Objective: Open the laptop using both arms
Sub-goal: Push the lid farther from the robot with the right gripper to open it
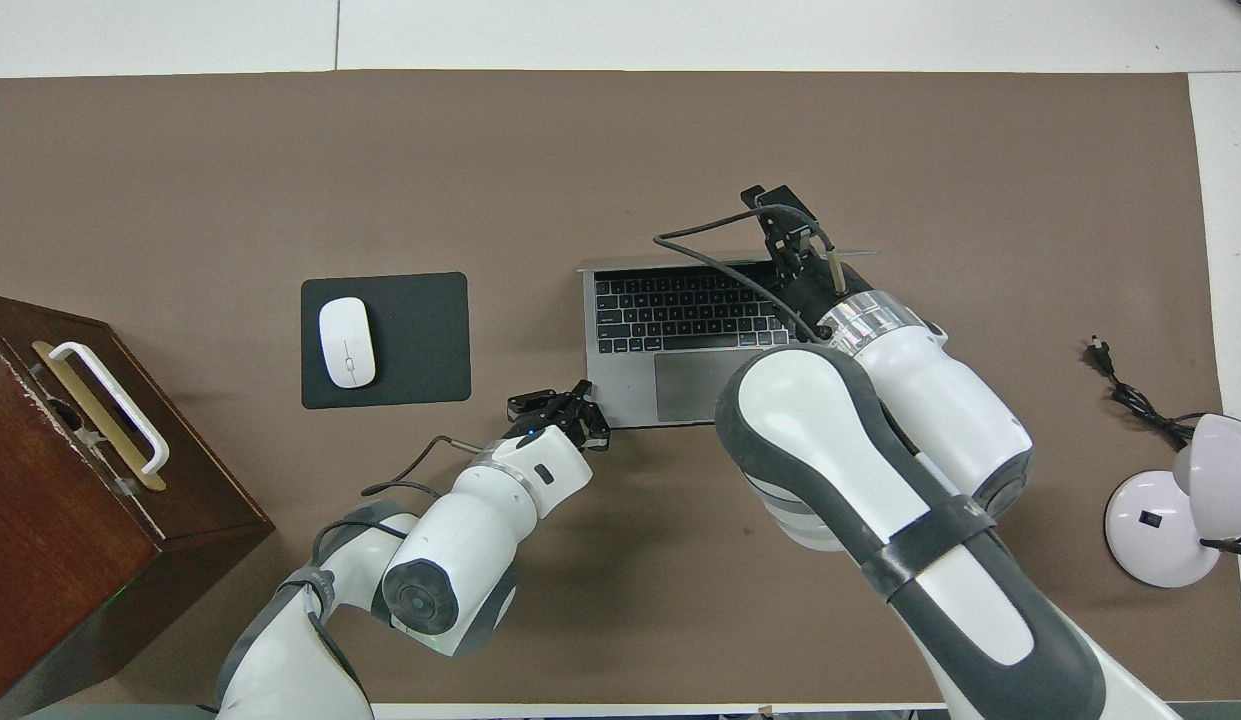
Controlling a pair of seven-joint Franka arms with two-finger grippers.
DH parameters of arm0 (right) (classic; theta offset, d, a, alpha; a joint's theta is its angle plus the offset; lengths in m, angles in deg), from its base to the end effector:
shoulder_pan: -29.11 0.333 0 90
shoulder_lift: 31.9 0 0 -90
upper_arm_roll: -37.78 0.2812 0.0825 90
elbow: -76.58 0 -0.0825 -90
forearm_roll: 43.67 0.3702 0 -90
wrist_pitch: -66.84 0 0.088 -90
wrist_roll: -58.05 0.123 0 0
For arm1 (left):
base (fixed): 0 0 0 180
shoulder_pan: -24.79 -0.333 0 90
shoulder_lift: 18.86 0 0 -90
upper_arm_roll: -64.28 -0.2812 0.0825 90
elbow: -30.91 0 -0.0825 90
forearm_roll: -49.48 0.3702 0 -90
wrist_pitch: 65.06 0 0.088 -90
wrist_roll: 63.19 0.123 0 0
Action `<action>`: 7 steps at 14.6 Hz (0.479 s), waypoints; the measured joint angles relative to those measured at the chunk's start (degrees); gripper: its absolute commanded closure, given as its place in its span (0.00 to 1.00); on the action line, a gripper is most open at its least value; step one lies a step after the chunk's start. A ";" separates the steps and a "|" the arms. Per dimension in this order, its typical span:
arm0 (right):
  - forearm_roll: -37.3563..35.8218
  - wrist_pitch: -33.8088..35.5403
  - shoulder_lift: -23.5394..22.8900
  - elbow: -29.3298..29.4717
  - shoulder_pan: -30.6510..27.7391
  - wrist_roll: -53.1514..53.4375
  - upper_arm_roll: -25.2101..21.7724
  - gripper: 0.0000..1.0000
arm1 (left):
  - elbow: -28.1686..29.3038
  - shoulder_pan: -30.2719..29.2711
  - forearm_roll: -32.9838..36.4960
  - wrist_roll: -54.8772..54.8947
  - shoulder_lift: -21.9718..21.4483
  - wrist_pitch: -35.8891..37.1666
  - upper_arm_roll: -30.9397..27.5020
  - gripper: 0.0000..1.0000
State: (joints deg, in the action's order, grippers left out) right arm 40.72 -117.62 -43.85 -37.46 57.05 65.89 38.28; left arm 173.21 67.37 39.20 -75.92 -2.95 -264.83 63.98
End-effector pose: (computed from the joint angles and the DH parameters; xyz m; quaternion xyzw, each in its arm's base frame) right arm 0.5617 0.1939 0.3797 -0.7449 0.4849 -0.2556 0.3805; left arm 0.3968 -0.3307 0.2333 0.9232 -0.1512 0.3130 0.1641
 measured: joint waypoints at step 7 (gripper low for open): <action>0.00 3.56 -0.28 1.62 -3.35 -1.48 -0.04 0.00 | 0.00 0.05 -0.02 0.00 0.00 0.00 0.00 1.00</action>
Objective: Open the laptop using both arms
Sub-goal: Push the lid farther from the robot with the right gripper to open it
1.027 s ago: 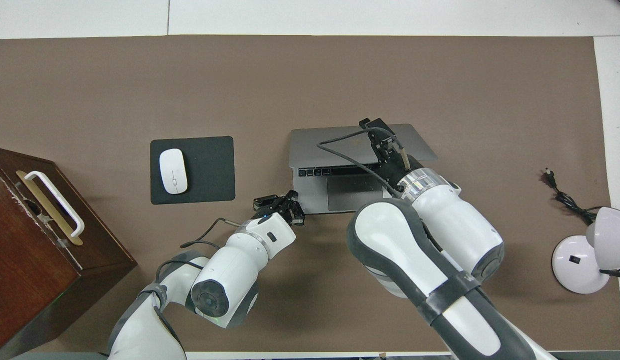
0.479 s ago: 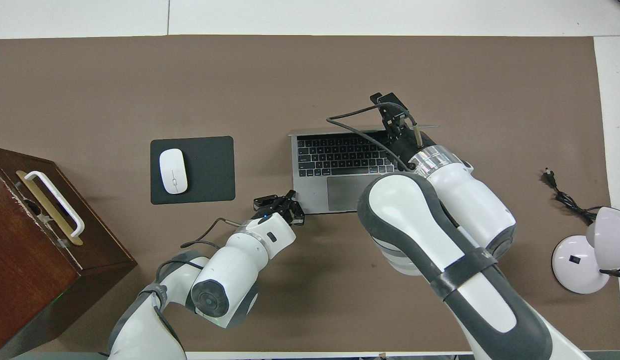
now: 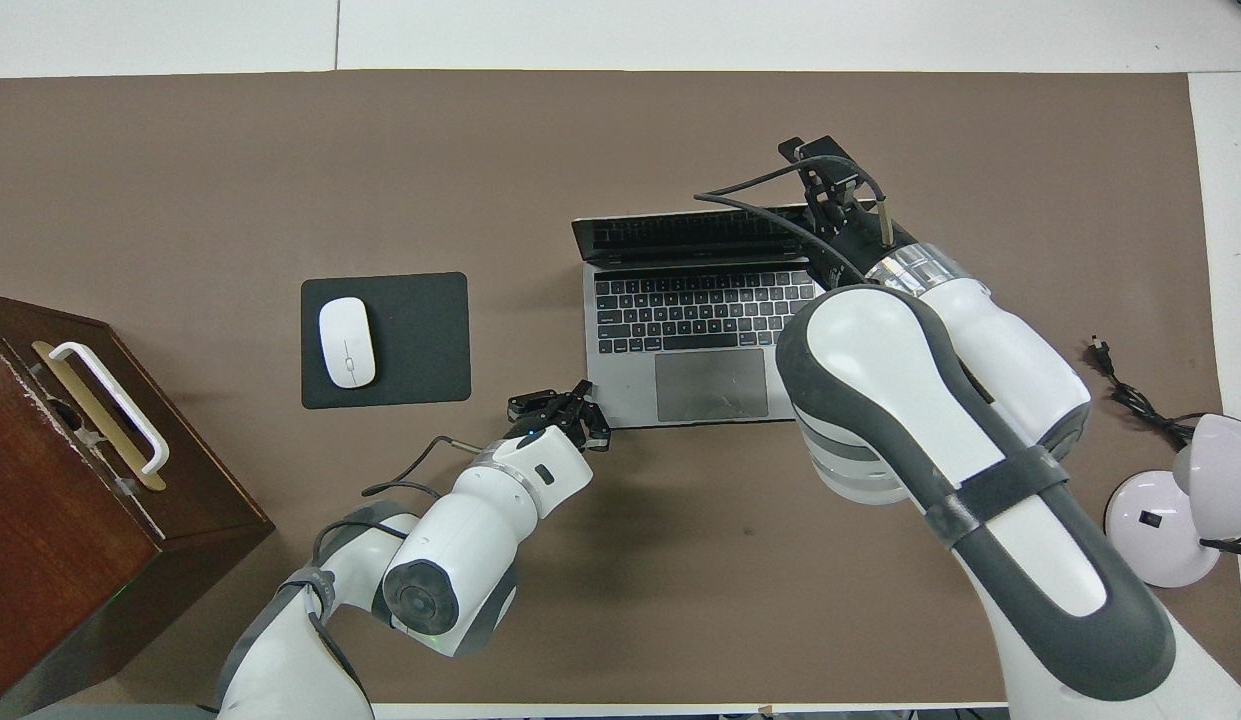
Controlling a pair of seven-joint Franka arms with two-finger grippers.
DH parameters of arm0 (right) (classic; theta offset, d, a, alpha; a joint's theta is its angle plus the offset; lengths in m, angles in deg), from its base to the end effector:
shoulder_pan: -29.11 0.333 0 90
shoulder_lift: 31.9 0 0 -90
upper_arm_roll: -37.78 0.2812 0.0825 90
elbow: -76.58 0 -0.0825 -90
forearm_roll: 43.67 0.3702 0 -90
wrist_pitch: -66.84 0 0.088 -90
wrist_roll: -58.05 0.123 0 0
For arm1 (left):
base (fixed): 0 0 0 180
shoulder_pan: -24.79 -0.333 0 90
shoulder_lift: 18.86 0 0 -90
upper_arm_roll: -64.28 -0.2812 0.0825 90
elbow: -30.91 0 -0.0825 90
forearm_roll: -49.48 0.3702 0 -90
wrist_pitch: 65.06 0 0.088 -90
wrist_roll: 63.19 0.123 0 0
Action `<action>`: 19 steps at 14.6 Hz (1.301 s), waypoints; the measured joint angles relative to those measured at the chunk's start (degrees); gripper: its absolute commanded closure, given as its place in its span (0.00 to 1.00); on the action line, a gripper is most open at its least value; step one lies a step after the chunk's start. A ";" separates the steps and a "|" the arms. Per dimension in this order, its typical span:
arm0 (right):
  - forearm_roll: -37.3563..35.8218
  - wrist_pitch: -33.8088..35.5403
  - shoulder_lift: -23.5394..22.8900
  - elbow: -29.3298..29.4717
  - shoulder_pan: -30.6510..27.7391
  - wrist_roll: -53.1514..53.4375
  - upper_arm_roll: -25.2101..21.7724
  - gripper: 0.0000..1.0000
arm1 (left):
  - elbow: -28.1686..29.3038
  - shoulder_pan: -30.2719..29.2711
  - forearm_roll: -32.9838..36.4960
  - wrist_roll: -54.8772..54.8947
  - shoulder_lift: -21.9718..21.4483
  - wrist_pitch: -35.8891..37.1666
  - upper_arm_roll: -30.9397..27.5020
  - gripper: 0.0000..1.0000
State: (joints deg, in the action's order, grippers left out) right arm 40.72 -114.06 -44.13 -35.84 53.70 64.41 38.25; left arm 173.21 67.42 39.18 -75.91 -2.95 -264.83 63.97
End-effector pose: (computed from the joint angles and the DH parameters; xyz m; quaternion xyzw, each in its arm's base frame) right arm 0.5785 0.1715 0.3857 -0.7415 0.4836 -0.2524 0.3907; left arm 0.3966 -0.3310 0.2333 0.9231 -0.1514 0.3130 0.1641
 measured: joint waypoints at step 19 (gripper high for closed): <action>-4.01 3.77 -1.05 3.86 -1.57 -0.57 0.21 0.00 | 0.00 0.32 -0.21 0.00 0.00 -0.03 -0.18 1.00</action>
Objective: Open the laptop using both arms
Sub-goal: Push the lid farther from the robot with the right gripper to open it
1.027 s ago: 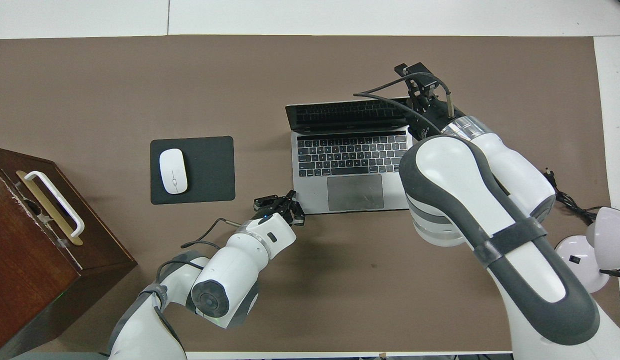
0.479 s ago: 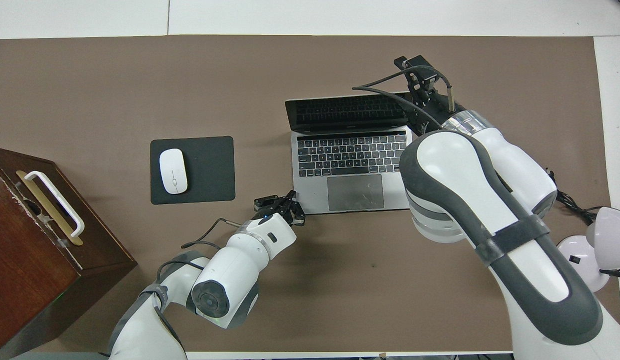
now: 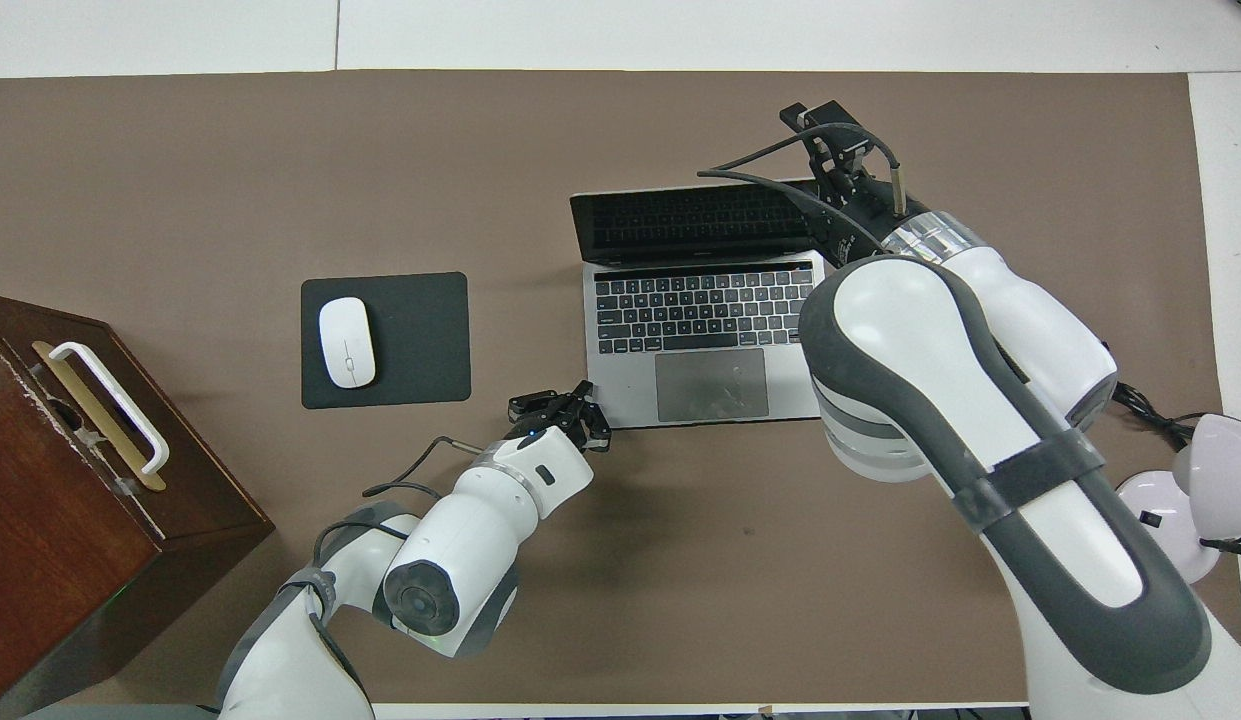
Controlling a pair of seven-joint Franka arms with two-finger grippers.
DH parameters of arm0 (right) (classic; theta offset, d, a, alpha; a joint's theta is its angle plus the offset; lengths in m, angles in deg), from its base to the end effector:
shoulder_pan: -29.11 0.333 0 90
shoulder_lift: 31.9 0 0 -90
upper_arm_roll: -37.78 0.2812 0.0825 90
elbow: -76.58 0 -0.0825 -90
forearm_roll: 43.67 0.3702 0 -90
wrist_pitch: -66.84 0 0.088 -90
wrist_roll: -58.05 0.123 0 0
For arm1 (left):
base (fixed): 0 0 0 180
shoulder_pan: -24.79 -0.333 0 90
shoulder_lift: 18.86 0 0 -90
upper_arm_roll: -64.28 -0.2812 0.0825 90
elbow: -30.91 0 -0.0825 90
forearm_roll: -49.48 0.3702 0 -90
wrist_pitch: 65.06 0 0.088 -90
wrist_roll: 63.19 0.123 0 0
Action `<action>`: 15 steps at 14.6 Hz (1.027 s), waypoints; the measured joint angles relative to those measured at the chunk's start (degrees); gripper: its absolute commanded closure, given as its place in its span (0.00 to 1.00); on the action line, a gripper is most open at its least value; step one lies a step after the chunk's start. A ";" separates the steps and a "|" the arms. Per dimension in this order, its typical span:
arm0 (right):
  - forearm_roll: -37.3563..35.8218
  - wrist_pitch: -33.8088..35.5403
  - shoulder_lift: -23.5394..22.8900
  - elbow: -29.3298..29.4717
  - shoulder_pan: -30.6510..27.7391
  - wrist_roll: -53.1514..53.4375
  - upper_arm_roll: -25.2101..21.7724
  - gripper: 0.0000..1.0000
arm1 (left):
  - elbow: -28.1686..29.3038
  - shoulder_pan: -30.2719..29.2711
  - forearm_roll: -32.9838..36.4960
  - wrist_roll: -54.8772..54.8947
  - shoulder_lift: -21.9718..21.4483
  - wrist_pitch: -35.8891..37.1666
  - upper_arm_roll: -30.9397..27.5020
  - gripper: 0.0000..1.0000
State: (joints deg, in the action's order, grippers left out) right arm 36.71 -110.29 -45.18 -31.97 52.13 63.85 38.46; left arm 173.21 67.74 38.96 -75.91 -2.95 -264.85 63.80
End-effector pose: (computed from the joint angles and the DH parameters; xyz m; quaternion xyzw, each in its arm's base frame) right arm 0.5986 0.1743 0.4069 -0.7545 0.4445 -0.2585 0.4078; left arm 0.3960 -0.3316 0.2334 0.9232 -0.1509 0.3131 0.1643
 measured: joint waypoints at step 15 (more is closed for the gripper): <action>-21.95 5.57 -0.39 -0.03 0.01 -0.42 -0.49 0.00 | 0.00 0.09 -0.04 0.00 0.00 0.00 -0.05 1.00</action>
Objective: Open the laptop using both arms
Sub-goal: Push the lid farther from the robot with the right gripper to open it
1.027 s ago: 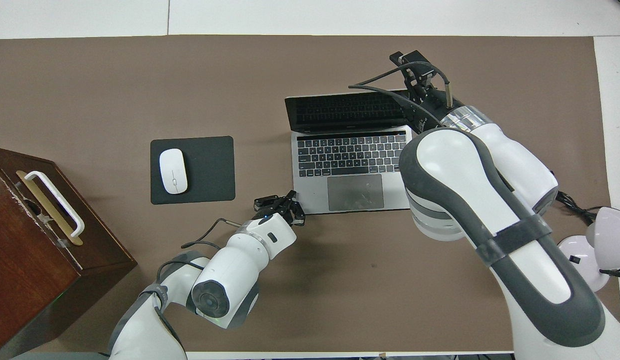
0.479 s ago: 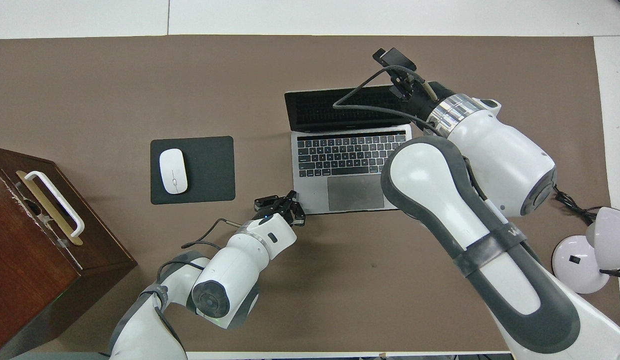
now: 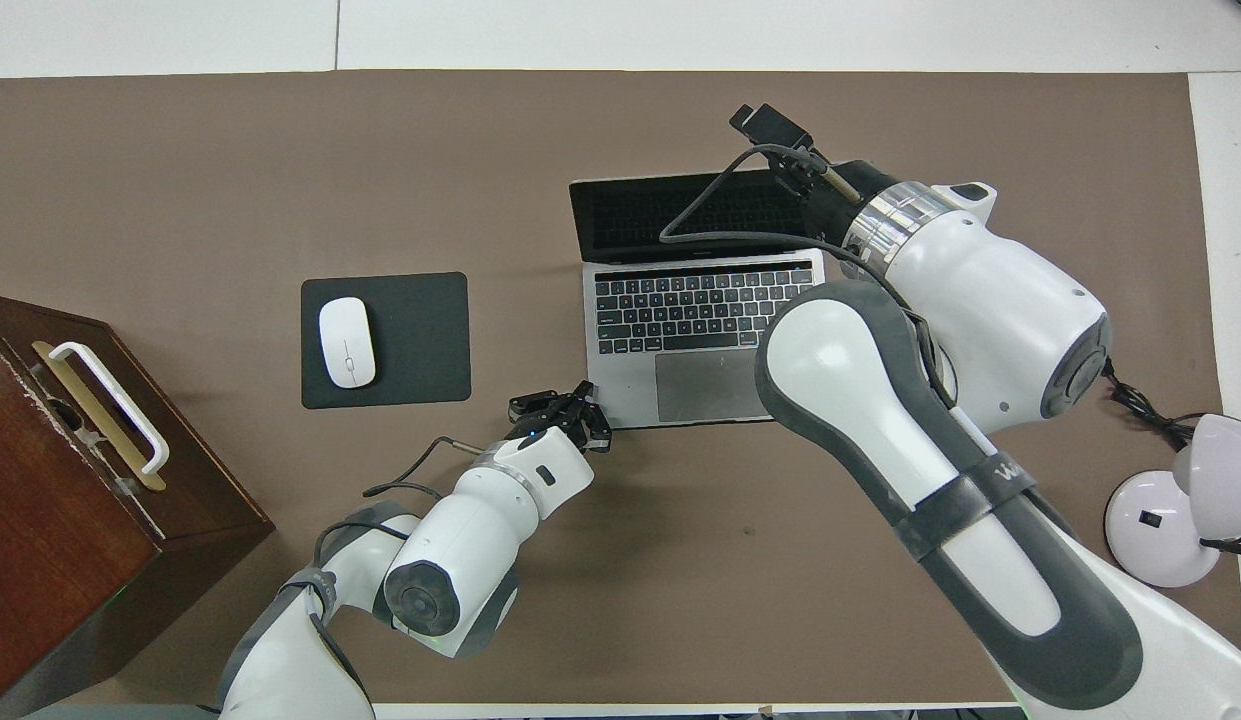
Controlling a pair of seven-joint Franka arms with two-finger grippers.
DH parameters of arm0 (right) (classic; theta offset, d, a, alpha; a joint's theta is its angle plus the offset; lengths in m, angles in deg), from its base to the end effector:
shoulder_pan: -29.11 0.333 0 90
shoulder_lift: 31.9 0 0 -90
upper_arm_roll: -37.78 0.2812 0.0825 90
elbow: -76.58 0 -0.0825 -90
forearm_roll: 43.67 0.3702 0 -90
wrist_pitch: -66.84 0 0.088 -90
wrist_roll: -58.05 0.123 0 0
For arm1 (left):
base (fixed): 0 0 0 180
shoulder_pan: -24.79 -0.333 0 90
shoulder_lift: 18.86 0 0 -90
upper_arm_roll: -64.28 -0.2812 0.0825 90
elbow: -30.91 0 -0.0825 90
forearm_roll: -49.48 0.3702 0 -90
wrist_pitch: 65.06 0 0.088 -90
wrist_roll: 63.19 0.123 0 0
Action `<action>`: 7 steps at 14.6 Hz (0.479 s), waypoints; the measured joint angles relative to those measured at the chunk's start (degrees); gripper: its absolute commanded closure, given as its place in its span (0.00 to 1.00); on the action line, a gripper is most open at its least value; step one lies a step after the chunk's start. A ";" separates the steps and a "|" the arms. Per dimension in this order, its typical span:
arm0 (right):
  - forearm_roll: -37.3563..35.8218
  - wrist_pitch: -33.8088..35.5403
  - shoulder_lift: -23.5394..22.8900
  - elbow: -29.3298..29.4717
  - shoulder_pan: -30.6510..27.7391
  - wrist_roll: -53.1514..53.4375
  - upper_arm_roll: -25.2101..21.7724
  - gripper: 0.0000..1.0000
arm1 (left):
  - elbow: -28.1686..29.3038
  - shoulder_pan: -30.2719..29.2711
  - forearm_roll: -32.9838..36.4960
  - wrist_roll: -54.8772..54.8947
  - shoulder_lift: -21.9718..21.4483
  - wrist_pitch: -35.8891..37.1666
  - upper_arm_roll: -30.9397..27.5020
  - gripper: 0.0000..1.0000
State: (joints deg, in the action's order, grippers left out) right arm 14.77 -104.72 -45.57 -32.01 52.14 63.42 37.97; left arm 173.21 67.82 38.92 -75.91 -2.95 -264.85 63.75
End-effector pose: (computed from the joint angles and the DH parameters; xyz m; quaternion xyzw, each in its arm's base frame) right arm 0.6084 0.1969 0.4176 -0.8470 0.2812 -0.2867 0.3484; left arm 0.3959 -0.3317 0.2334 0.9232 -0.1509 0.3131 0.1643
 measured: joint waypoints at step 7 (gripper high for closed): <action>-4.94 10.67 2.36 0.00 -0.14 -0.10 -3.78 0.00 | -0.45 0.28 -1.42 -0.47 0.00 -0.12 0.54 1.00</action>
State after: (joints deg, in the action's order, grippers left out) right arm 9.83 -94.06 -43.21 -32.01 52.00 63.33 34.19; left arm 172.76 68.10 37.50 -76.38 -2.95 -264.97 64.29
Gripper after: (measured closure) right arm 0.000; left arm 0.991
